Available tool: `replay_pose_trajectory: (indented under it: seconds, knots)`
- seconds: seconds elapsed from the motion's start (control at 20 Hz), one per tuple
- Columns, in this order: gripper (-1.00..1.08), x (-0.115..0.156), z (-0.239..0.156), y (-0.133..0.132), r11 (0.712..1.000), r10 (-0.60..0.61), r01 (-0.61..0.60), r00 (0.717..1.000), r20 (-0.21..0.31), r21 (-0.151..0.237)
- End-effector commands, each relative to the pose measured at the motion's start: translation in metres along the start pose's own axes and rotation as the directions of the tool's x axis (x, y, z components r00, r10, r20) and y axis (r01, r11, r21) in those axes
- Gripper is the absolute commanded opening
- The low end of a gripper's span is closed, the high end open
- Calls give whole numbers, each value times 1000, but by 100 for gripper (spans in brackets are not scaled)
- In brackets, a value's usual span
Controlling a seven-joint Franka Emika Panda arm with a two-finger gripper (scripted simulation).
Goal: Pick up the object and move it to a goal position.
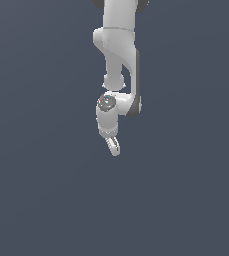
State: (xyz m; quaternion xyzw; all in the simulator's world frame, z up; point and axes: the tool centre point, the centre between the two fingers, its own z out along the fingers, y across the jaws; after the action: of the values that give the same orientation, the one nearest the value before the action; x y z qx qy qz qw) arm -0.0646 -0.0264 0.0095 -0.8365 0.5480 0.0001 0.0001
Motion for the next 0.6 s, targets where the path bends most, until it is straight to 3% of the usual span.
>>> replay_pose_trajectory:
  seconds: [0.0, 0.55]
  knots:
    - [-100, 0, 1, 0, 1000, -1, 1, 1000, 0, 0]
    - [-100, -7, -1, -3, 1000, 2, -2, 1000, 0, 0]
